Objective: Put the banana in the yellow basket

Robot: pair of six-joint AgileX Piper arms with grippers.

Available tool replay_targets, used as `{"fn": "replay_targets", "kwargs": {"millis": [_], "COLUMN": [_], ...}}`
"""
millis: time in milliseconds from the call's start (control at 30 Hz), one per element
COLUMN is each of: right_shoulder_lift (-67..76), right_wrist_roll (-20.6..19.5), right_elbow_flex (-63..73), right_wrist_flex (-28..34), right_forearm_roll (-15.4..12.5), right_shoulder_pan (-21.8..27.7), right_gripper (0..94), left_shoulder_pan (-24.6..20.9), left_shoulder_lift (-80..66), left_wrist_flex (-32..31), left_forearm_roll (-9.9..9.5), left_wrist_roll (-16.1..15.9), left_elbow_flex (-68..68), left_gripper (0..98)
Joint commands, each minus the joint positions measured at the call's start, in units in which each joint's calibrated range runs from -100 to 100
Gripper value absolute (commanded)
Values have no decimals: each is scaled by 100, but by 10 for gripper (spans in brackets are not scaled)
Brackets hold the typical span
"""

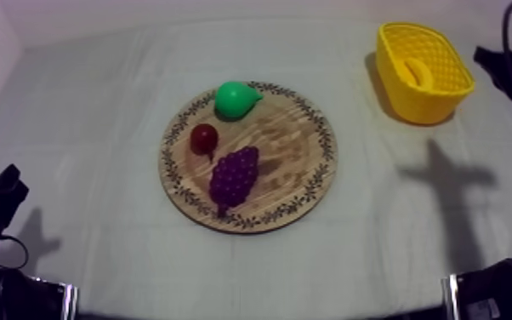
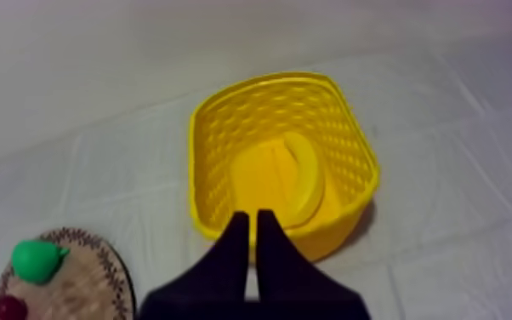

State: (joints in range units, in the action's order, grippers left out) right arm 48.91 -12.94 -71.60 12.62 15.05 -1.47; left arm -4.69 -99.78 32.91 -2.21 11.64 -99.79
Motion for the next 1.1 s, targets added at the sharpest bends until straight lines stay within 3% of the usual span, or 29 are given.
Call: {"fn": "replay_targets", "kwargs": {"millis": [0, 133, 300, 433, 633, 767, 1067], "right_shoulder_lift": [1494, 2359, 3334, 3920, 4555, 4647, 4675], "right_wrist_roll": [595, 1175, 1573, 1534, 1614, 1622, 2150], "right_elbow_flex": [-1014, -1736, -2573, -2776, -2832, -2838, -2839], "right_wrist_flex": [-81, 14, 307, 1052, 2141, 2307, 2357], "right_forearm_roll": [-424, -992, -1219, -1251, -1551, -1584, -1595], "right_shoulder_pan": [-2, -43, -116, -151, -63, -9, -20], "right_gripper": [13, 20, 8, 4, 3, 3, 3], "left_shoulder_pan": [2, 2, 2, 2, 2, 2, 2], "left_shoulder_lift": [-5, -5, -5, -5, -5, -5, -5], "left_wrist_flex": [0, 0, 0, 0, 0, 0, 0], "left_forearm_roll": [3, 3, 3, 3, 3, 3, 3], "left_wrist_roll": [1, 1, 0, 1, 1, -1, -1], "left_elbow_flex": [1, 1, 1, 1, 1, 1, 1], "left_gripper": [1, 1, 1, 1, 1, 1, 1]}}
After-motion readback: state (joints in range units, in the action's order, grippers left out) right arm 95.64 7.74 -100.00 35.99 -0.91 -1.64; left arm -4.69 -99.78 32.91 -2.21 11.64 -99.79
